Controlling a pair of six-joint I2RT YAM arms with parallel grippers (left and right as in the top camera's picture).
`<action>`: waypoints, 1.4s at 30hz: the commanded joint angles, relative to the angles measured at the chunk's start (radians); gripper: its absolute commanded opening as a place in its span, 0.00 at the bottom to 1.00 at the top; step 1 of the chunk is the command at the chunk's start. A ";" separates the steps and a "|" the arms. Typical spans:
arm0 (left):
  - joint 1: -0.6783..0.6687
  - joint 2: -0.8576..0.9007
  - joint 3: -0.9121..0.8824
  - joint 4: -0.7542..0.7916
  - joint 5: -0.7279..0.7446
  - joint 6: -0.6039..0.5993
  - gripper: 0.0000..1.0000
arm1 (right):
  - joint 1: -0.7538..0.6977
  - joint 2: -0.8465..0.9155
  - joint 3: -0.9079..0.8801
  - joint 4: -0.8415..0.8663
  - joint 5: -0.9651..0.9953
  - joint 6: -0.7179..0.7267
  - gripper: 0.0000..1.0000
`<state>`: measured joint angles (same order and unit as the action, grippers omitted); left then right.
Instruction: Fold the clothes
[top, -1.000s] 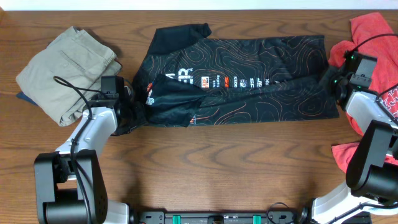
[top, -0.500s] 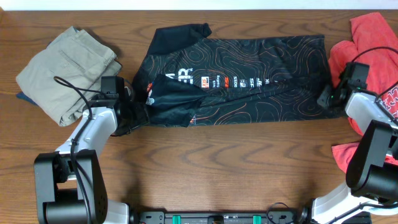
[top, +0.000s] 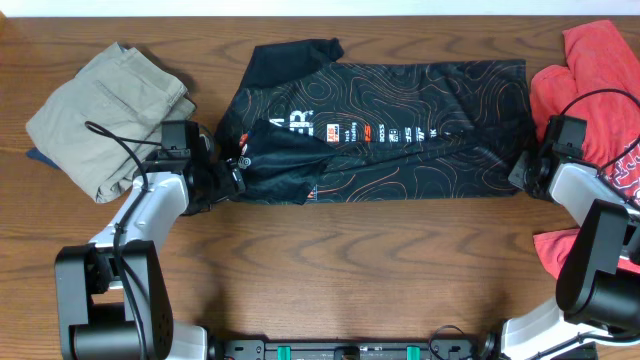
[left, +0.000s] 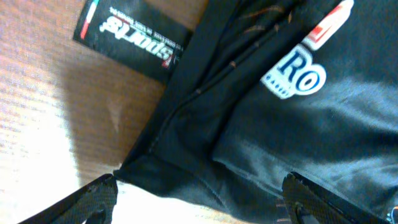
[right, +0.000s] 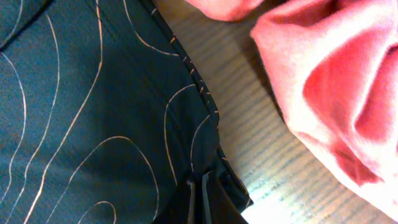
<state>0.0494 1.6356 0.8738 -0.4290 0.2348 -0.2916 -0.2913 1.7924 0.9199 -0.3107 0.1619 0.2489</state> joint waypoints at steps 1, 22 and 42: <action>0.002 0.016 -0.007 0.014 0.008 0.001 0.86 | -0.010 0.039 -0.061 -0.045 -0.006 -0.002 0.01; 0.029 0.099 -0.007 -0.192 -0.046 0.001 0.06 | -0.010 0.039 -0.061 -0.290 -0.010 0.020 0.01; 0.152 -0.240 0.059 -0.530 -0.024 0.011 0.79 | -0.010 -0.114 0.087 -0.571 -0.131 0.069 0.33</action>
<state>0.1963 1.4384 0.8791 -0.9707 0.1497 -0.2874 -0.2916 1.7336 0.9417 -0.8864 0.1219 0.3115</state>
